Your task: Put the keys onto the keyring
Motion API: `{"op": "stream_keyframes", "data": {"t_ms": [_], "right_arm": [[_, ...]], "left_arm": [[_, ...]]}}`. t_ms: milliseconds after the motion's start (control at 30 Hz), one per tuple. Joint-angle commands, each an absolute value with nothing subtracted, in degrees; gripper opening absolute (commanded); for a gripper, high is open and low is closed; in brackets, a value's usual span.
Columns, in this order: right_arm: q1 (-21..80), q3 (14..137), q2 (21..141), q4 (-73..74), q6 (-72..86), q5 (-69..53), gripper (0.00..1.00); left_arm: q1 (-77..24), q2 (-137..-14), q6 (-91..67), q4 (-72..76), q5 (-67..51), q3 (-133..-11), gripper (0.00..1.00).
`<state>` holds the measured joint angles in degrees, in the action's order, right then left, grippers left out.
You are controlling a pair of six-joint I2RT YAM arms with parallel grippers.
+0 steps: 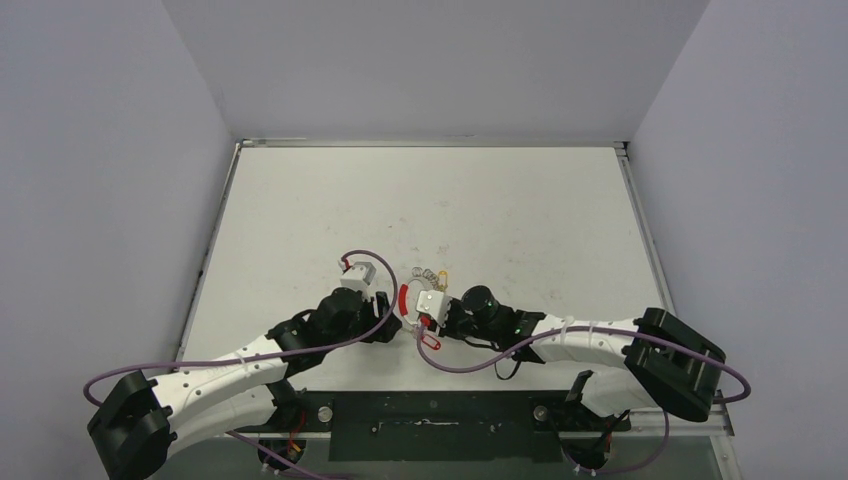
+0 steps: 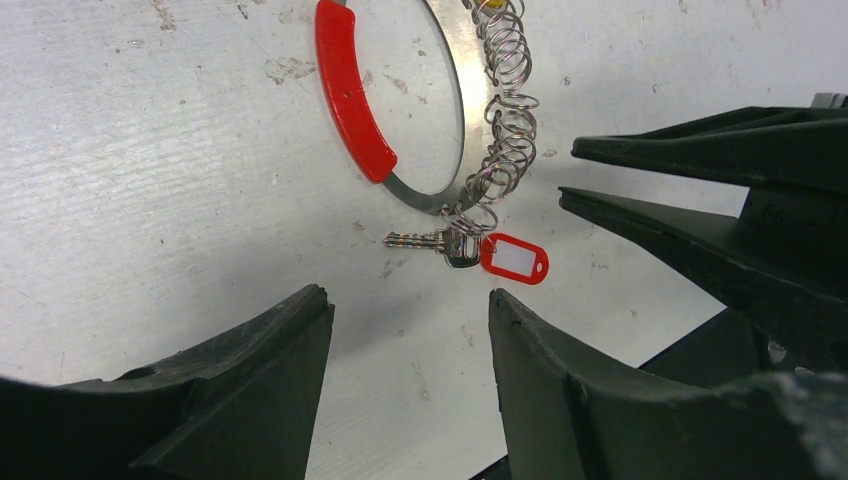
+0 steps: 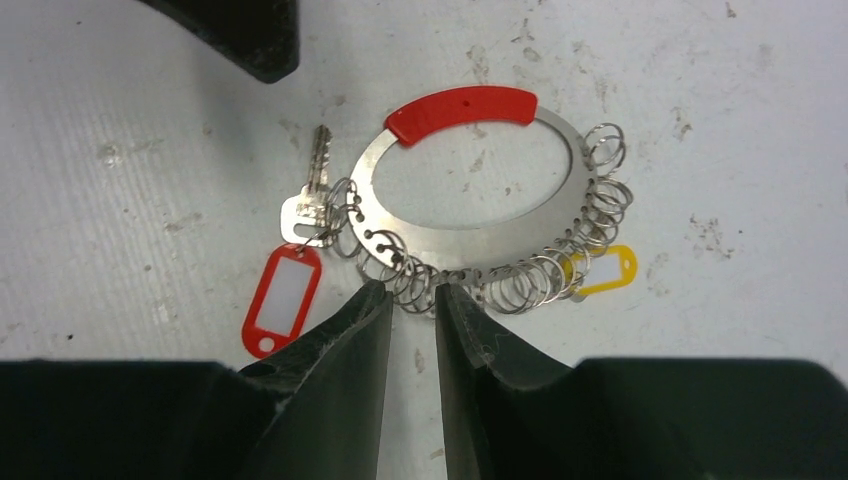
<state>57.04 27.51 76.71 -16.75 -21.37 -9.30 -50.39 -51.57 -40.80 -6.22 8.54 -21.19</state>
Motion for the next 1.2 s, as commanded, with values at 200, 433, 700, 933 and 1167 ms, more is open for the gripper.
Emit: {"op": "stream_keyframes", "data": {"t_ms": [200,433,700,933,1167], "right_arm": [[57.0,25.3,79.8,-25.2,-23.0,-18.5,0.23],[57.1,27.9,84.5,-26.1,-25.3,-21.1,0.16],[57.0,28.1,85.4,-28.0,-26.4,-23.6,0.15],[57.0,29.8,87.9,-27.4,-27.1,-24.0,0.12],[57.0,31.1,90.1,-26.0,-27.4,-21.2,0.10]], "left_arm": [[-50.0,-51.4,-41.6,-3.0,7.6,-20.9,0.56],[-50.0,-50.8,-41.6,-3.0,7.5,-20.4,0.56],[-50.0,-49.6,-41.2,-3.3,7.8,-20.0,0.56],[-49.9,-50.0,-40.8,-3.3,7.9,-20.3,0.56],[-49.9,-49.6,-40.6,-3.4,8.0,-20.3,0.56]]}}
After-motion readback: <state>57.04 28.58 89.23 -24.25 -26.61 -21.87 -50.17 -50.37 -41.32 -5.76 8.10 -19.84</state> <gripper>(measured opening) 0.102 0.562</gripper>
